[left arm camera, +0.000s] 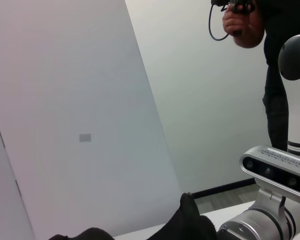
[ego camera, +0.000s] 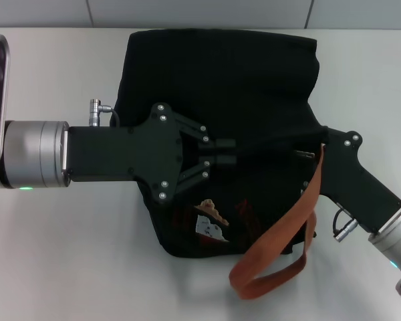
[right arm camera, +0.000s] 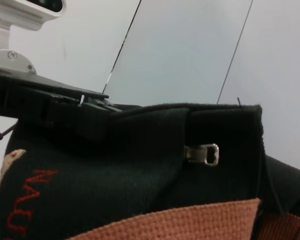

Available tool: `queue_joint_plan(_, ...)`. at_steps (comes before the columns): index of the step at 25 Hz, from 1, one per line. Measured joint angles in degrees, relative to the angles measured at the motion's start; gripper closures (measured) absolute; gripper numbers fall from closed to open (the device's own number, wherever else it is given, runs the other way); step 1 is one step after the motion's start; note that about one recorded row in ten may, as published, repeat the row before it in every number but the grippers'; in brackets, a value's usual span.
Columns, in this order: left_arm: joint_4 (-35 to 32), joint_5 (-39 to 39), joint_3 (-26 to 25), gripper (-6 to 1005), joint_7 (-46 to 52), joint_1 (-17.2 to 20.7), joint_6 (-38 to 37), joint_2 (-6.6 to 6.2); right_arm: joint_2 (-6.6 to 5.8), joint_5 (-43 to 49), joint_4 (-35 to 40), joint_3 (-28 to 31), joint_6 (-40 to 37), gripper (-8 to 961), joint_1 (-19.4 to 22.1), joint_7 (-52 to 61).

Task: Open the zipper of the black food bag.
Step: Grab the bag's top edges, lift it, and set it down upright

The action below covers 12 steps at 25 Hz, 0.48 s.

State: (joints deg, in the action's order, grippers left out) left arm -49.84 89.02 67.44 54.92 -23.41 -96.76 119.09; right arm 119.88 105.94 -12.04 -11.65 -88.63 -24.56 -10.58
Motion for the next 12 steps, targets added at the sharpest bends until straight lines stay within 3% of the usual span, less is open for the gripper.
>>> queue_joint_plan(12, 0.1, 0.0, 0.1, 901, 0.0, 0.0, 0.0, 0.00, 0.00, 0.2, 0.0, -0.3, 0.7, 898, -0.2, -0.1)
